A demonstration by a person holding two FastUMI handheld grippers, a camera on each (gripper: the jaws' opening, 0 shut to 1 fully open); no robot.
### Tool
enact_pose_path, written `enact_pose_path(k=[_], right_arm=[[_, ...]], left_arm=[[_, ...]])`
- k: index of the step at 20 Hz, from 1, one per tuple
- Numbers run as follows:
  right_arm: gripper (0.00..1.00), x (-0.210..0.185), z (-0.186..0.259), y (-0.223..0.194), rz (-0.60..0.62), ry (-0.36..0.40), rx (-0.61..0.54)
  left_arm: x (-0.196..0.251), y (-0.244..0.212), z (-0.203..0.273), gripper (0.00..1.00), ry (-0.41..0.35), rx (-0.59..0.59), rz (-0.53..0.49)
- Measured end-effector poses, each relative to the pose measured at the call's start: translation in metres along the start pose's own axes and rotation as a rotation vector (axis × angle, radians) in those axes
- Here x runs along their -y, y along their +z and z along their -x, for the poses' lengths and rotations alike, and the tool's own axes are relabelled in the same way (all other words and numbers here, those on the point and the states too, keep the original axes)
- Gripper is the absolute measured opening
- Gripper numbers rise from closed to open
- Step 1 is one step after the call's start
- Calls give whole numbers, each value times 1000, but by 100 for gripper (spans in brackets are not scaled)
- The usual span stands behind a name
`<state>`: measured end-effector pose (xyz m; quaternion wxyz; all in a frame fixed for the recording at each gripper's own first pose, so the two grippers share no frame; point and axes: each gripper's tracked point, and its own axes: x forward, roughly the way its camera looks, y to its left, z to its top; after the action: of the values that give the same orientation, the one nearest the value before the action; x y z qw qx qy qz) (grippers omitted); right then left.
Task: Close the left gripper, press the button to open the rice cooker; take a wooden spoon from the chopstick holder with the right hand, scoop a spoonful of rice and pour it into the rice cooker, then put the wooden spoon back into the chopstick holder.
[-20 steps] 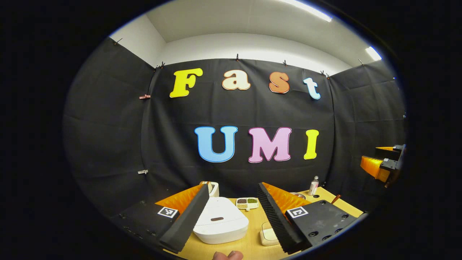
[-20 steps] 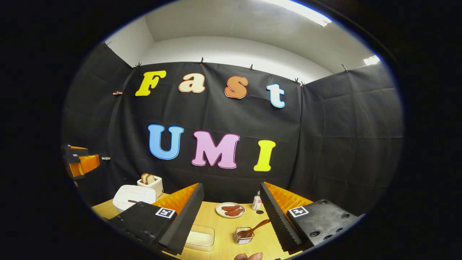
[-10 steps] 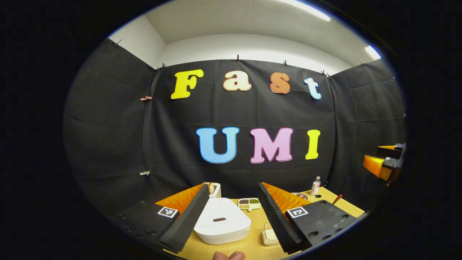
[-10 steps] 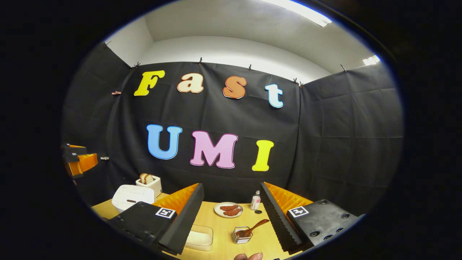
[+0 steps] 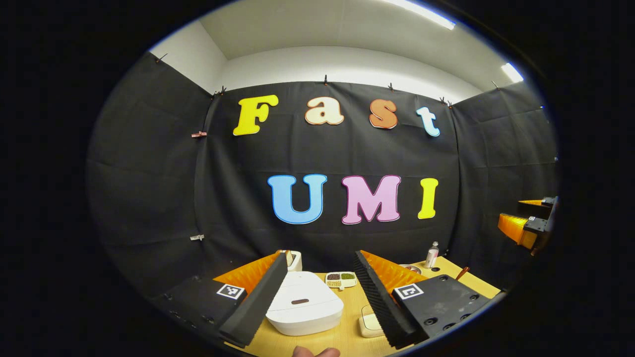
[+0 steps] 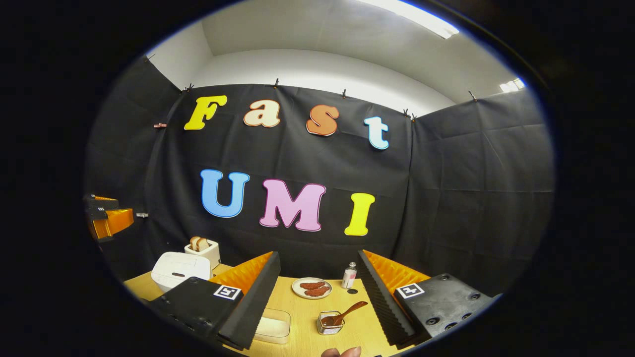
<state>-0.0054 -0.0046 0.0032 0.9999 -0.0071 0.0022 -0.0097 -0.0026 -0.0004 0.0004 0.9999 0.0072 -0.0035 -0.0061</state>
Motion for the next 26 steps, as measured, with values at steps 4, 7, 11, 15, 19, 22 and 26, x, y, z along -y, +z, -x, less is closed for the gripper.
enact_pose_path(k=[4,7,11,15,19,22,26], right_arm=[[97,0,-2,0,3,-3,2],[97,0,-3,-1,3,-4,1],[97,-5,-5,-6,3,4,1],[97,-2,-7,-13,2,5,-5],[97,8,-7,-21,-3,-12,-14],[97,15,-5,-23,-12,-28,-16],[97,25,-1,-27,-9,-52,-19]], left_arm=[[6,-1,-2,93,-48,-7,10],[6,-5,-9,42,-88,-7,-6],[1,-18,-23,7,-141,-30,18],[-23,-52,-54,7,-195,-121,47],[-44,-101,-99,7,-235,-252,134],[-57,-137,-131,7,-243,-331,184],[-62,-192,-160,7,-264,-455,238]])
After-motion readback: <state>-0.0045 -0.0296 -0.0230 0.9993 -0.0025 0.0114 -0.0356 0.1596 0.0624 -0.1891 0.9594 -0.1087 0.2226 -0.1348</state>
